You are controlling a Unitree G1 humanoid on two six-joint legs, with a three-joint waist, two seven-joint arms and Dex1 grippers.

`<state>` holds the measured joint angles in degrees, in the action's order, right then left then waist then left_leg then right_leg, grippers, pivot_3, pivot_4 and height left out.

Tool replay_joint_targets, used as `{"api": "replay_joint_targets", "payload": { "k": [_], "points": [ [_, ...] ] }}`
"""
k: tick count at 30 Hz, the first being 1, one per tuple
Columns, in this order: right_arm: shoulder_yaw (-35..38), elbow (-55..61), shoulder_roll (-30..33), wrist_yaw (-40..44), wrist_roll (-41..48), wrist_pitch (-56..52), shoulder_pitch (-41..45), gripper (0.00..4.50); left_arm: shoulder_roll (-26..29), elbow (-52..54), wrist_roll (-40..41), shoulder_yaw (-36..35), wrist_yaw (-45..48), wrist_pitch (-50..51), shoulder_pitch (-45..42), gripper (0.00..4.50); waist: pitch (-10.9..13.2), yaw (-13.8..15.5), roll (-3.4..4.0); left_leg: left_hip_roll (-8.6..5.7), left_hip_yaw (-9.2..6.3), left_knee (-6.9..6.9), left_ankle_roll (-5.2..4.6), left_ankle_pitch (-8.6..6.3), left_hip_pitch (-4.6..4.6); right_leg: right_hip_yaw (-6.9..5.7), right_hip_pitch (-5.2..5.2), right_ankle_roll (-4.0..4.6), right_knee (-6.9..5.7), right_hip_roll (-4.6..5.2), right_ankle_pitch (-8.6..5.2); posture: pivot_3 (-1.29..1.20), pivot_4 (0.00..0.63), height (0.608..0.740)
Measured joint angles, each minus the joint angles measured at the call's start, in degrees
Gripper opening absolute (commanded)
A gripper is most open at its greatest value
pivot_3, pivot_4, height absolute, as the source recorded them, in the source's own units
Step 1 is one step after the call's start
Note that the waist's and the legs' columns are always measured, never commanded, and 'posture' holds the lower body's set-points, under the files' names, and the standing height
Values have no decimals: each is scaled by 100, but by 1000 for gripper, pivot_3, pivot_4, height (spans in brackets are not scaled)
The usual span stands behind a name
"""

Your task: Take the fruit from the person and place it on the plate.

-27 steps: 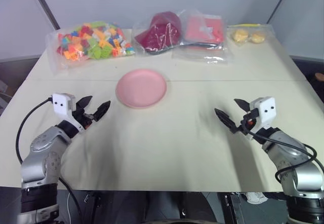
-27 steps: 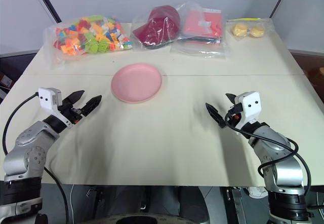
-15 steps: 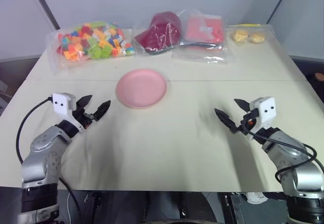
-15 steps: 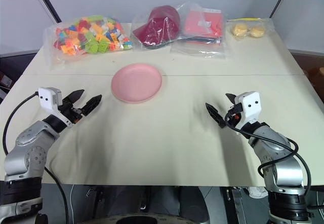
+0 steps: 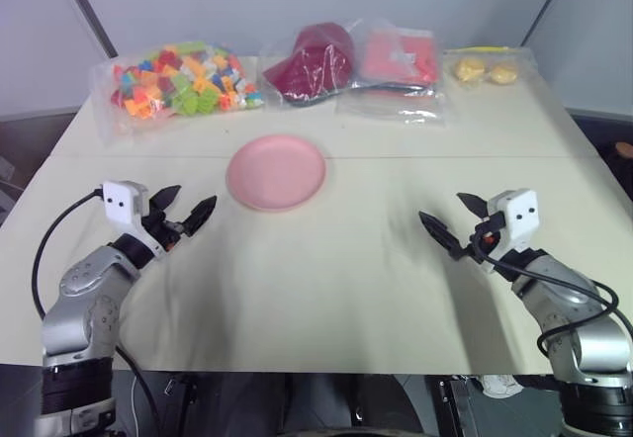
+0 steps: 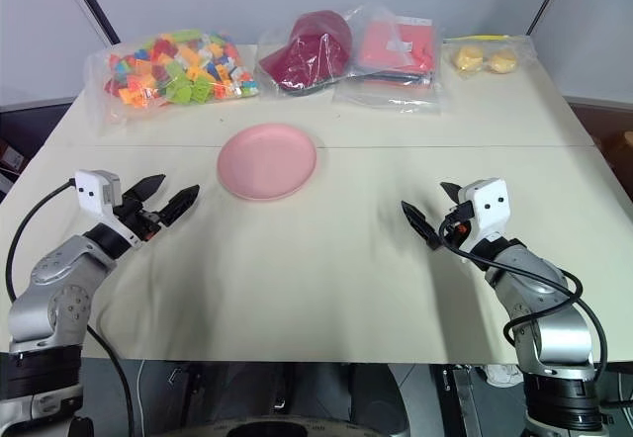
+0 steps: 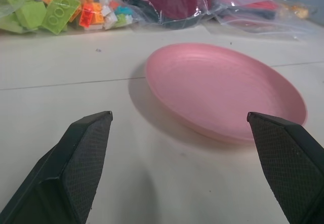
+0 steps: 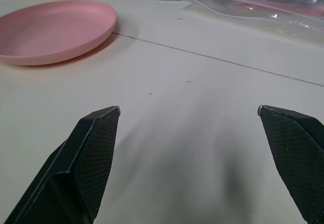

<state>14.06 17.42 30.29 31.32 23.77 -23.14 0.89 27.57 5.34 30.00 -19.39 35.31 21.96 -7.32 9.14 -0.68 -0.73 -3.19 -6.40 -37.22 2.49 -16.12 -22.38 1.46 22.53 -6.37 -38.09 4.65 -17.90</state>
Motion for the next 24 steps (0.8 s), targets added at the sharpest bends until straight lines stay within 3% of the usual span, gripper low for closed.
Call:
{"api": "replay_joint_targets", "payload": {
  "k": [24],
  "points": [
    [-33, 0, -3, -10, -10, 2, 0, 4500, 55, 1, 0, -3, 15, 0, -2, 4454, 0, 0, 0, 0, 0, 0, 0, 0, 0, 0, 0, 0, 0, 0, 0, 0, 150, 740]
  ]
}}
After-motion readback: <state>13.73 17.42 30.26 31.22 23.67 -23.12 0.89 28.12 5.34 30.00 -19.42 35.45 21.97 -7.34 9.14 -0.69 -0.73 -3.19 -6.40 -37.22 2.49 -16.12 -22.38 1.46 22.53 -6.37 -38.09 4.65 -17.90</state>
